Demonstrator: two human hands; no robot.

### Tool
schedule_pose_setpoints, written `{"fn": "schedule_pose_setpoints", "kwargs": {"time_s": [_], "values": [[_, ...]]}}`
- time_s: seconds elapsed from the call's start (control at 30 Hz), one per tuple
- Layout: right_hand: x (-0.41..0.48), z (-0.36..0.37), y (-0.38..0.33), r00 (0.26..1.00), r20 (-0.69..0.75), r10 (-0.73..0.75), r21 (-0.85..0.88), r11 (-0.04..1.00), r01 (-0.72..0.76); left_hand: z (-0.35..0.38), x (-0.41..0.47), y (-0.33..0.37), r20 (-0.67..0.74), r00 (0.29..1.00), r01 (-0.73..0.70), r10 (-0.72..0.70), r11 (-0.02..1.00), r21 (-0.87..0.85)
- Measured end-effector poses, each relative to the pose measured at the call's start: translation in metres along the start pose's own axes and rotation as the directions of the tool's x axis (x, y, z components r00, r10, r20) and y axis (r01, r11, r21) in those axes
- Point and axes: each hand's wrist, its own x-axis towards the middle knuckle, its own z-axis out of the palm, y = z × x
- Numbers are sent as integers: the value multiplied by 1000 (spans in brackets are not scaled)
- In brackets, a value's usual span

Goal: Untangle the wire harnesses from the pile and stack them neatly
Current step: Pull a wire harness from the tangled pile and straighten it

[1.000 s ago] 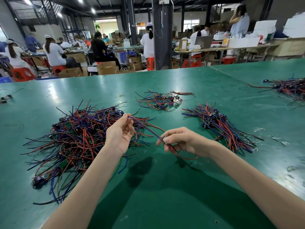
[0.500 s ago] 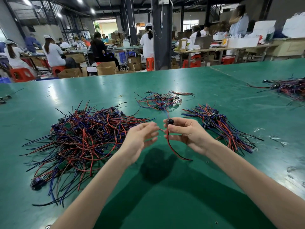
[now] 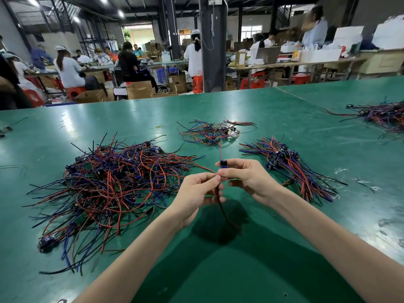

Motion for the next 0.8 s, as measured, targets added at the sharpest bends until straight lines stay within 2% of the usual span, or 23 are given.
{"fn": "schedule_pose_setpoints", "kwargs": {"time_s": [0.2,0.57,0.8], "values": [[0,2,3,998,-32,-45,12,999,46,1,-2,2,-20,1000,22,-21,997,78],[3,4,11,993,-58,-105,71,992,109,0,-3,3,6,999,41,-41,998,41],[4,6,12,986,-76,-151,31,988,154,0,-4,2,70,995,69,-70,998,14]]}}
